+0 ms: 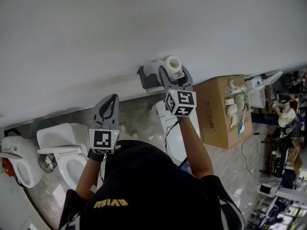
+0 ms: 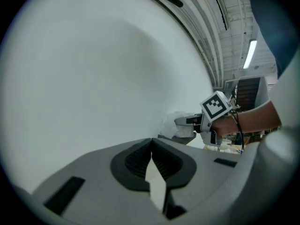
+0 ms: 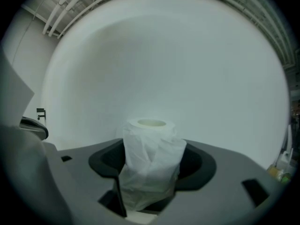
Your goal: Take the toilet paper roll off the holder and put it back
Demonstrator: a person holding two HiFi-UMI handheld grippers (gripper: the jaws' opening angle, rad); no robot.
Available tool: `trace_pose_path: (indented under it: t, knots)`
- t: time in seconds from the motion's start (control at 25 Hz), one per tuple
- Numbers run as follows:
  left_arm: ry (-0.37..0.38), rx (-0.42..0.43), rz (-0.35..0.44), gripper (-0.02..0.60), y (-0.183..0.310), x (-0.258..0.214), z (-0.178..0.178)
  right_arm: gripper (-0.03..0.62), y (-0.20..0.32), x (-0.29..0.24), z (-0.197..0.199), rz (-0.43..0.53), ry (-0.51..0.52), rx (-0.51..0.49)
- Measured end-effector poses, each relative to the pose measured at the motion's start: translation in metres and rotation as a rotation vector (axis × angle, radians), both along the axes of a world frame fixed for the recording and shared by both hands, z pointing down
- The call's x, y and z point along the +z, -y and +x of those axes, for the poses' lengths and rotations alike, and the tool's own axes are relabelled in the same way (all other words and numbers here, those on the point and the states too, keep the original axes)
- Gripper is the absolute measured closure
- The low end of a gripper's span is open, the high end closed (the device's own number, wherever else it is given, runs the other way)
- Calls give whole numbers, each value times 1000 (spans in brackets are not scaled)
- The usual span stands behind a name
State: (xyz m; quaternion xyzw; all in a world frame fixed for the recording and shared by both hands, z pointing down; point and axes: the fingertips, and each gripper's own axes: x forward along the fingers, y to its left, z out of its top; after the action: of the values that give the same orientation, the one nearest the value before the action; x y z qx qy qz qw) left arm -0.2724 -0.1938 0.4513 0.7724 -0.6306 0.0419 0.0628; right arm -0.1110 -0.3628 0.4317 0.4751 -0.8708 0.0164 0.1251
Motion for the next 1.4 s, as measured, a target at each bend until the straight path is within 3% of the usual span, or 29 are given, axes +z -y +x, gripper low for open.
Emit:
trace_pose_path:
  t: [0.28,0.44,0.64,0.96,1.08,1.24,1.4]
  knots:
    - [-21,-6,1,569,7,1,-19,279,3,0,2,-8,10,36]
    - [-5,74,-5,569,11,8,-14,263,-9,-1,-2,-1,-11,51]
    - [6,182,31,569,22,1,12,259,-27,2,11,-10,3,88]
    - [27,237,51,569,7,-12,52,258,-69,-27,44,30,36,107]
    - [23,238,57,569,-5,-19,75,258,-92,-31,64,26,49,102]
    - [72,200,74,569,-25,-29,96,258,-129,-30,90,9,63,66]
    - [68,173,102,569,-61,-41,124,258,-169,-23,123,22,19,59]
